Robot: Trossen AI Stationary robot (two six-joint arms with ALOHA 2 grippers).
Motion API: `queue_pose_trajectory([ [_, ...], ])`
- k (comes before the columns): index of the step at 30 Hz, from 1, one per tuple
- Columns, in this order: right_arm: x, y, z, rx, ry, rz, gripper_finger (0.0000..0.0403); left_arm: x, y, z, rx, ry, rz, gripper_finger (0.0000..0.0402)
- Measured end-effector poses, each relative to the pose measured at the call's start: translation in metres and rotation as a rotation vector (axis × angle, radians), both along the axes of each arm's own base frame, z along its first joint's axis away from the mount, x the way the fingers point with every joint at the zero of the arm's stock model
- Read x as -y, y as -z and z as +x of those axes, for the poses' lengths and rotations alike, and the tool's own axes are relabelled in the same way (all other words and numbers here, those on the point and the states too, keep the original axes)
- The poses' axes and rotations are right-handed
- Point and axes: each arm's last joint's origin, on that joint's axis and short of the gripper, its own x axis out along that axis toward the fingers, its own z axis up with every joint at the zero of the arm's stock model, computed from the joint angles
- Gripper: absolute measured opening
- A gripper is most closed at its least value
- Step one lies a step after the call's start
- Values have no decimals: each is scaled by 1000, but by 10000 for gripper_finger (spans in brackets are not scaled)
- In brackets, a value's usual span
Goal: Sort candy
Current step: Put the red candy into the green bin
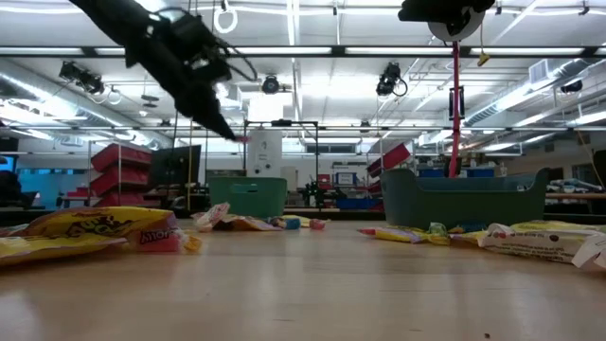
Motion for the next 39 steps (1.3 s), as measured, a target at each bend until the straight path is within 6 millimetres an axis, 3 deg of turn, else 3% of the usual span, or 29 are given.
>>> queue_pose_trajectory([
  [8,0,0,0,-1,0,-2,77,-38,38,-1,-60,-60,-125,44],
  [16,0,0,0,-3,-1,-3,77,-51,59,1,-100,-80,-177,44],
  [39,0,0,0,-4,0,-3,77,-52,61,1,-106,-88,-180,52],
])
